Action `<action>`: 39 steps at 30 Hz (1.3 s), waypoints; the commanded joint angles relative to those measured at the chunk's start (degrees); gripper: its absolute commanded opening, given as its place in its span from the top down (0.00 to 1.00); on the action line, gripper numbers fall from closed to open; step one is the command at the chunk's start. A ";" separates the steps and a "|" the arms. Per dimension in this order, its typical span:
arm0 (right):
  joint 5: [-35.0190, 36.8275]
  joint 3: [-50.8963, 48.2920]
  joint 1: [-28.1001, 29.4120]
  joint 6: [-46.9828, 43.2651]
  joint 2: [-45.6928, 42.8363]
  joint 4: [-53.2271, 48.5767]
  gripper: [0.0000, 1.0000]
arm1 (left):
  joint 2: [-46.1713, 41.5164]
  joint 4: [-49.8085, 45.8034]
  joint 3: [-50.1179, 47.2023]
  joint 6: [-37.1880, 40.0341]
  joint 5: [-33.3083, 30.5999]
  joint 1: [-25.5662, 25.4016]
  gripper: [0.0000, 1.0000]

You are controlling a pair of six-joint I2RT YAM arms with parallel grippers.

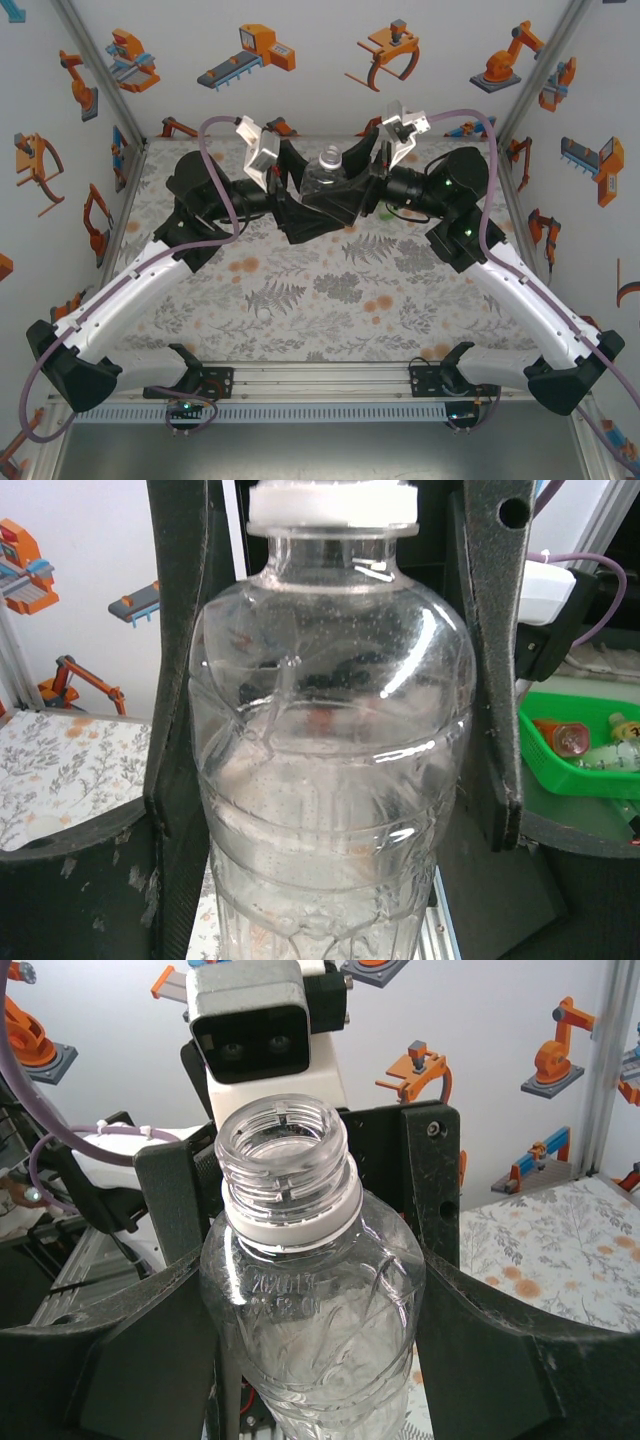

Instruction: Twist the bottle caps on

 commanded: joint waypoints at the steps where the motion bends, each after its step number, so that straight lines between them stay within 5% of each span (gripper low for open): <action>1: 0.94 0.55 0.42 -0.25 -1.18 1.40 0.73 | 0.18 0.41 1.14 1.35 -0.24 -0.55 0.28; 8: 1.12 0.56 0.52 0.03 -1.27 1.34 0.72 | -0.06 -0.11 1.11 2.07 -0.31 -0.78 0.45; 13: 2.15 1.72 0.51 -1.19 -1.91 -1.92 0.34 | -1.48 -3.00 0.48 4.36 -3.31 -0.66 0.58; 16: 4.23 2.69 0.51 -3.84 -2.81 -5.75 0.26 | -2.62 -6.76 0.57 6.70 -5.03 -0.57 0.64; 25: 13.28 3.81 1.01 -8.00 -5.23 -17.82 0.26 | -6.16 -13.15 -1.44 6.43 -9.41 4.49 0.99; 39: 38.56 -4.05 16.14 -3.83 -2.29 -38.64 0.38 | -14.35 -27.84 -10.14 10.59 -11.64 20.44 0.96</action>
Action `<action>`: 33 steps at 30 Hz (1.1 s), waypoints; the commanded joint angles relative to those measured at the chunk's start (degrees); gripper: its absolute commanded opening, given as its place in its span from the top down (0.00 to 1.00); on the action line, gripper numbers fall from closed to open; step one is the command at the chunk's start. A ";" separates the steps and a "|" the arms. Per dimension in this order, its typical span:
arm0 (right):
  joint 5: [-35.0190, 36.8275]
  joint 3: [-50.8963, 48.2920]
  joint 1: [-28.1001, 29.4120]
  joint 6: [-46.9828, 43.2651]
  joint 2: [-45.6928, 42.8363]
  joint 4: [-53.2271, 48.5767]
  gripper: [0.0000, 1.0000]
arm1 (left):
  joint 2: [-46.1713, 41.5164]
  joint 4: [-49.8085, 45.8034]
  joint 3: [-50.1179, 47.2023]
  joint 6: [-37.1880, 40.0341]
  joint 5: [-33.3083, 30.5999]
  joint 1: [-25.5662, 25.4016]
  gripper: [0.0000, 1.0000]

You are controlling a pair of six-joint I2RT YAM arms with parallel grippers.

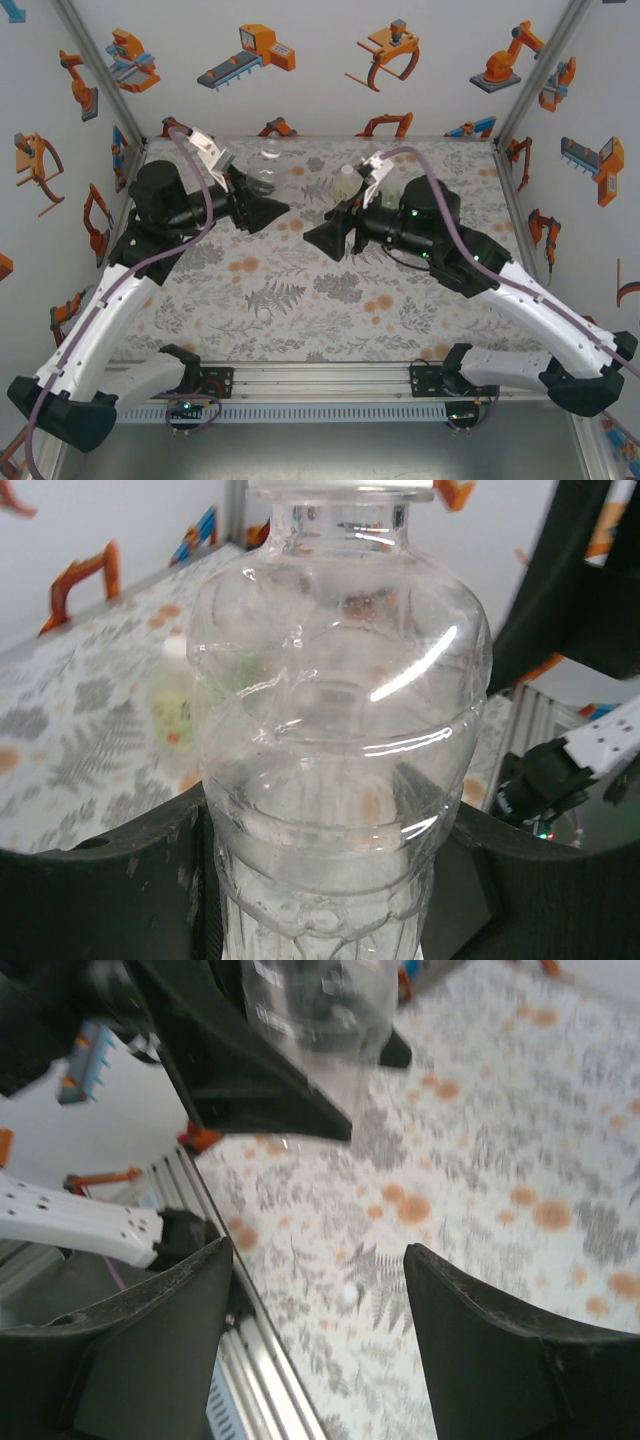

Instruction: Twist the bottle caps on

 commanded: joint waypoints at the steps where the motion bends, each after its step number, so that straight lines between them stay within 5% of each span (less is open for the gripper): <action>1: 9.35 -2.63 3.34 3.67 3.14 -7.33 0.39 | -3.15 -4.07 -2.91 2.88 -1.55 3.71 0.97; 10: 14.68 -4.14 9.99 9.83 16.88 -10.44 0.43 | -10.70 -8.80 -11.81 9.84 -4.95 13.86 0.99; 20: 12.63 6.21 13.69 12.42 35.98 -14.87 0.45 | -14.83 -11.63 -22.21 17.15 -13.42 16.10 1.00; 33: 11.01 18.23 15.59 7.22 53.94 -18.10 0.46 | -16.66 -9.60 -25.47 15.08 -27.52 21.64 1.00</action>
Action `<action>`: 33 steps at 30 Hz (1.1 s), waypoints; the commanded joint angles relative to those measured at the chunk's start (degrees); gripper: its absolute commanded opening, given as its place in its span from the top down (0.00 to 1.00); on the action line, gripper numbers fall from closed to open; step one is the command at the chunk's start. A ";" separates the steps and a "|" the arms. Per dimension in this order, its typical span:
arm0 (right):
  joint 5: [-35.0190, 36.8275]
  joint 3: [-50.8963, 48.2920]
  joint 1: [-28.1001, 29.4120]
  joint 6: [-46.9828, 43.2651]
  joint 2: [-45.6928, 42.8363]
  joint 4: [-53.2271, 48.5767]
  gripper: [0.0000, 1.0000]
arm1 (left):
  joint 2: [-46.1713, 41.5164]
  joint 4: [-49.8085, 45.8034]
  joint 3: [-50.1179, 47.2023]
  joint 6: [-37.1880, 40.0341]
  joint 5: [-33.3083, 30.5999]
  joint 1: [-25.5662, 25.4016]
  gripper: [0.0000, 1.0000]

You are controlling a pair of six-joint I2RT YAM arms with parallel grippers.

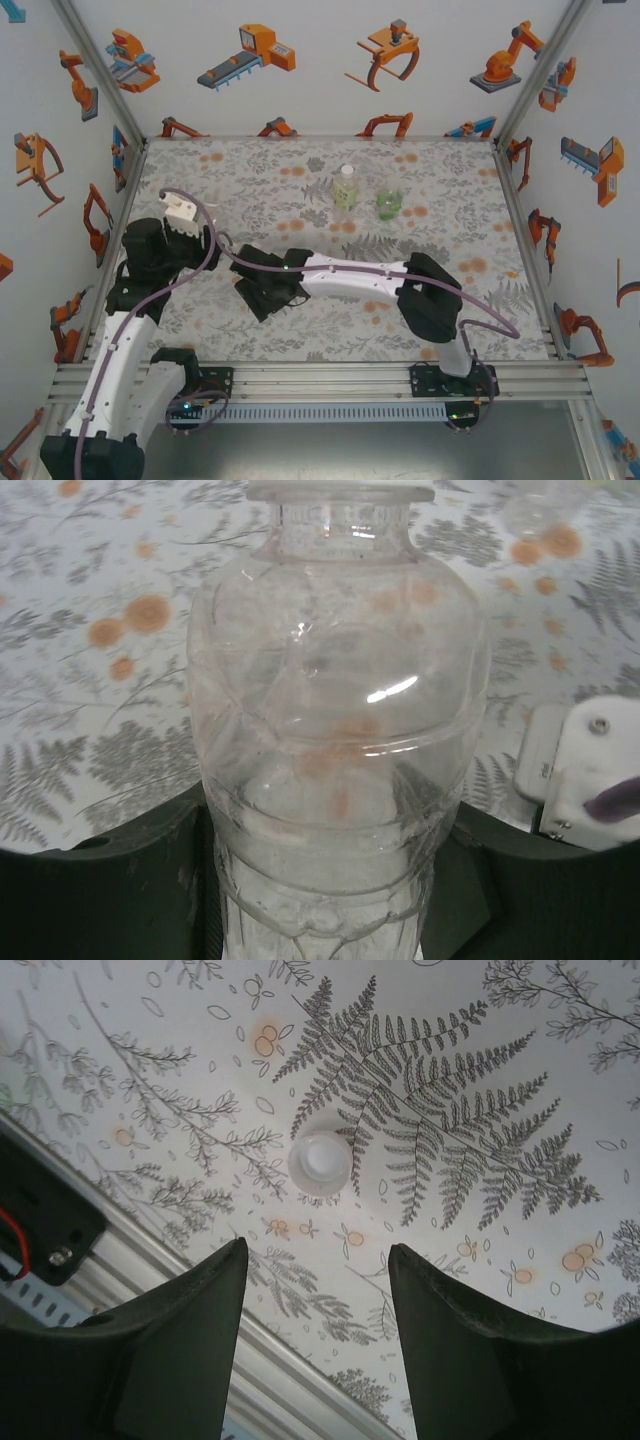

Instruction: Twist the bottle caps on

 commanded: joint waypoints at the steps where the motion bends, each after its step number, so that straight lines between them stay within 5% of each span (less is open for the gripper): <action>1: 0.35 3.31 -0.12 -1.97 3.07 -2.57 0.46 | -1.62 1.62 -0.34 -1.06 -6.10 2.57 1.00; 18: -0.41 9.54 -0.06 -4.40 11.40 -3.94 0.54 | -1.73 2.19 -0.74 -1.22 -5.59 5.28 1.00; 33: 2.05 7.08 -0.47 -3.35 9.21 -3.86 0.69 | -0.45 1.87 -0.40 -1.09 -4.37 5.36 1.00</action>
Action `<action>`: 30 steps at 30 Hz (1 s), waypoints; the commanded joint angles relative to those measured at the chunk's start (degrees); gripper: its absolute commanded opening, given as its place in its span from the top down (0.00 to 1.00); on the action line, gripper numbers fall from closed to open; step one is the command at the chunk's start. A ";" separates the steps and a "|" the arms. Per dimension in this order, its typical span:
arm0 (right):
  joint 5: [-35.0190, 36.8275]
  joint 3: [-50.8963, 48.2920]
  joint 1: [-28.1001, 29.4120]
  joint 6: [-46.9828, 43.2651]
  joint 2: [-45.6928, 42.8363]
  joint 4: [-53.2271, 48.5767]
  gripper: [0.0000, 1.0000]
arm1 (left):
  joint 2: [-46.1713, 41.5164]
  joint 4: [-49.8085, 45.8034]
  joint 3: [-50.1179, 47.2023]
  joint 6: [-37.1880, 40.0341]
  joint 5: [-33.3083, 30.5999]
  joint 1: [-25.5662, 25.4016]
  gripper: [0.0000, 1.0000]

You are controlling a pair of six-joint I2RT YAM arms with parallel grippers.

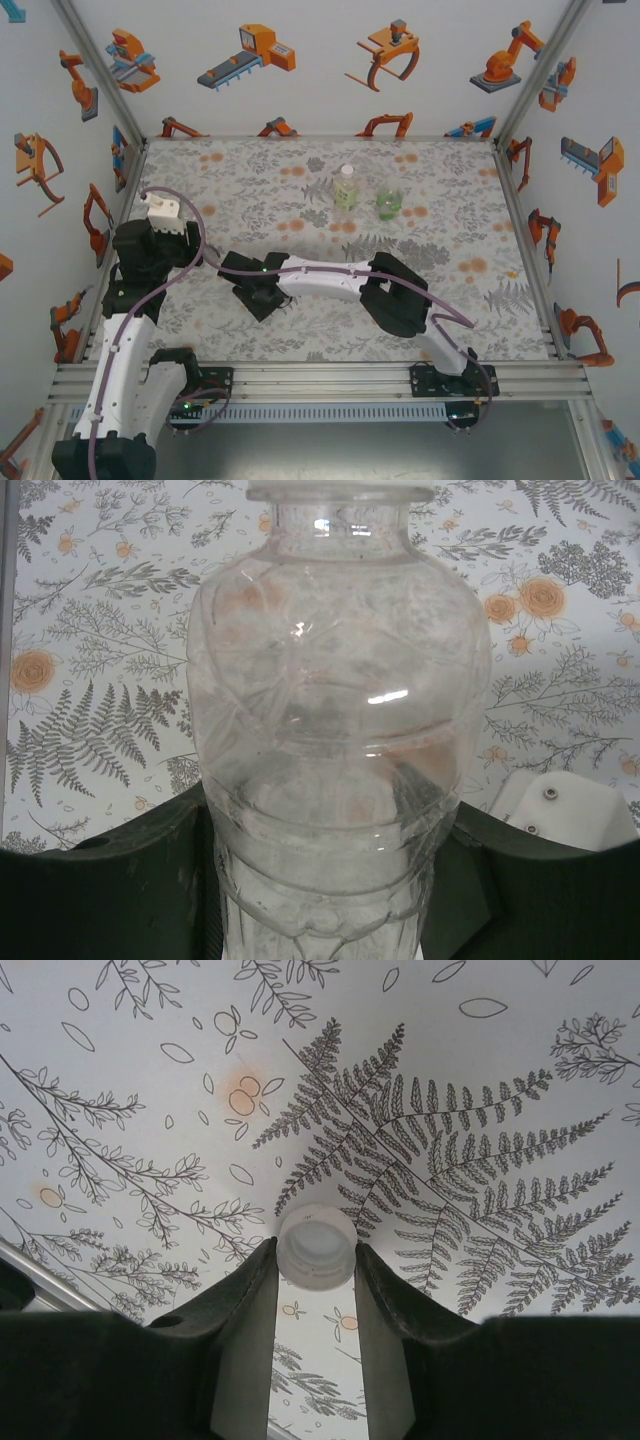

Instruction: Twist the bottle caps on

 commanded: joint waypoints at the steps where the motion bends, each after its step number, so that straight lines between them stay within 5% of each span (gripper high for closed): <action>1: 2.53 -2.71 -0.74 1.34 -3.22 -0.95 0.70 | 0.25 1.22 0.26 -0.28 1.28 0.36 1.00; 13: 6.04 -29.17 -8.53 10.97 -22.97 6.69 0.73 | 2.78 2.25 0.51 -0.85 6.45 0.36 1.00; 23: 8.50 -44.21 -15.74 15.89 -32.68 10.73 0.73 | 11.98 9.40 1.00 -1.27 36.51 -1.14 1.00; 30: 8.67 -48.20 -17.42 17.00 -34.30 12.56 0.73 | 15.41 10.01 1.59 -0.20 43.58 -6.89 1.00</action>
